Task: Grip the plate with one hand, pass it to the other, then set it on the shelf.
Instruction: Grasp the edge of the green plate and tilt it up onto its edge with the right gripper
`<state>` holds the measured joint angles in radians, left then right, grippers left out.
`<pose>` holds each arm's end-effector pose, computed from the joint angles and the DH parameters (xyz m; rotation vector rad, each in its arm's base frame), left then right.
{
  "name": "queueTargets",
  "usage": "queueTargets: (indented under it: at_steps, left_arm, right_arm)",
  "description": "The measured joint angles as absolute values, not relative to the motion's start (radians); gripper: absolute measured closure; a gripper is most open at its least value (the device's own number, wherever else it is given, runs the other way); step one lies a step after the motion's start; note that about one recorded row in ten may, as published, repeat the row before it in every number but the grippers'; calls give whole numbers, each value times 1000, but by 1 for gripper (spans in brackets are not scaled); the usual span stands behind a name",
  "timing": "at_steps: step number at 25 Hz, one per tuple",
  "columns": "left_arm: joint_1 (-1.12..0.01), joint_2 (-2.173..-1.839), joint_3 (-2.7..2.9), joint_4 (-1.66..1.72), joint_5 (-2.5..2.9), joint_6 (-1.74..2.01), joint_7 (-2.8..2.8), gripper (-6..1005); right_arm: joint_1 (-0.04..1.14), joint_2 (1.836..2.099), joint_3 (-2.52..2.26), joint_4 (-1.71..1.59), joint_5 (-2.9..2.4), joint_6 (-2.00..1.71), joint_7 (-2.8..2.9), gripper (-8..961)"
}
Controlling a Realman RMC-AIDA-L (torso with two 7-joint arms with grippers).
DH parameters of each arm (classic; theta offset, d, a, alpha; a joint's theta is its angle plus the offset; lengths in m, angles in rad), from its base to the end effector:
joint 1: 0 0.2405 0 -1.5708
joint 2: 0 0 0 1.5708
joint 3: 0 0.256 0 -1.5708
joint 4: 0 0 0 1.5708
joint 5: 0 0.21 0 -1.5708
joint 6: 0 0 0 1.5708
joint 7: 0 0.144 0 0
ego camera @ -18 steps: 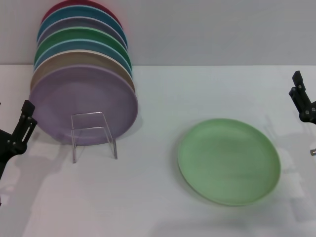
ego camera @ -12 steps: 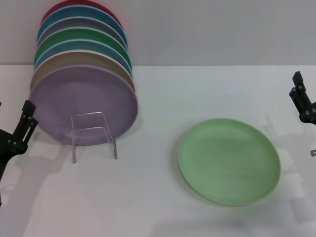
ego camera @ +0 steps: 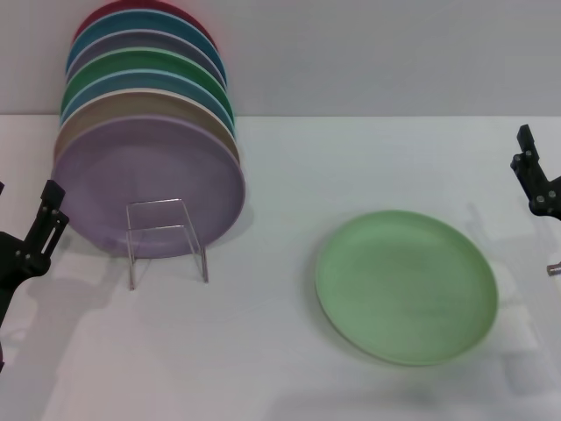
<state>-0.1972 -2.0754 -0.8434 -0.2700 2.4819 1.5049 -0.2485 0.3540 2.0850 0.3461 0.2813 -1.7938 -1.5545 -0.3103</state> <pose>-0.3175 0.2511 -0.0111 -1.5771 -0.4592 -0.9975 0.2953 0.2823 -0.0133 -1.4675 0.1071 0.6613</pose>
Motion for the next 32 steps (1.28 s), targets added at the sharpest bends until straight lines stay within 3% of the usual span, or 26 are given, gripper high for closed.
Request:
queueTargets:
  at_steps: [6,9,16,19,22,29,32]
  left_arm:
    - [-199,-2075,-842,-271,2482,1509,-249,224]
    - [-200,-2075,-842,-271,2482,1511,-248,224]
    - [-198,-2074,-842,-272,2482,1515,-249,224]
    - [-197,-2074,-843,-272,2482,1515,-248,224]
    - [-198,-2074,-845,-270,2482,1515,-249,224]
    - [-204,-2073,-849,-264,2482,1516,-248,224]
    - [-209,-2072,-850,-264,2482,1516,-249,224]
  right_arm:
    - [354,2081,419,375,-1792,-1528,-545,205]
    - [353,2065,483,468,-1792,-1439,-555,206]
    - [324,1970,662,795,-1798,-1058,-566,208]
    - [302,1948,773,907,-1799,-849,-623,208]
    - [271,1961,898,978,-1799,-659,-758,209]
    - [158,2069,1341,1160,-1800,-95,-1021,211]
    - [149,2075,1478,1197,-1814,141,-994,212]
